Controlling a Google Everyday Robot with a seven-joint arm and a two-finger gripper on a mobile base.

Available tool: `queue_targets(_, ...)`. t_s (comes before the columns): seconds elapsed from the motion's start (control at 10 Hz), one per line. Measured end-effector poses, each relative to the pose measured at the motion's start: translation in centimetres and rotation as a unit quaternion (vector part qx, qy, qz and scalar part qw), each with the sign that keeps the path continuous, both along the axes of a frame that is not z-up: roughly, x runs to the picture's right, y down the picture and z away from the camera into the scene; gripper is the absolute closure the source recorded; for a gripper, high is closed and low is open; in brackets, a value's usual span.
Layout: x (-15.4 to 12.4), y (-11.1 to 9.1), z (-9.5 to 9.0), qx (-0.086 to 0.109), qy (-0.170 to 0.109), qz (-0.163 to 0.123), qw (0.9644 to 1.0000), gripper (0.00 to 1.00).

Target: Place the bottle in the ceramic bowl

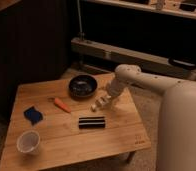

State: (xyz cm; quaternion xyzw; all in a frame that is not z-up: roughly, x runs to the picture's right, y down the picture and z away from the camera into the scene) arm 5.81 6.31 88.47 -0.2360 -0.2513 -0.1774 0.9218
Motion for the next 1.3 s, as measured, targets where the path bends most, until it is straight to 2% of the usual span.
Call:
queue_targets(1.0, -0.3, 2.2, 2.6, -0.046, 0.028, 0.021, 0.9983, 0.22)
queue_targets(1.1, -0.4, 2.4, 2.6, -0.051, 0.029, 0.022, 0.998, 0.27)
queue_targets(1.3, -0.4, 2.9, 2.5, -0.059, 0.032, 0.028, 0.9973, 0.5)
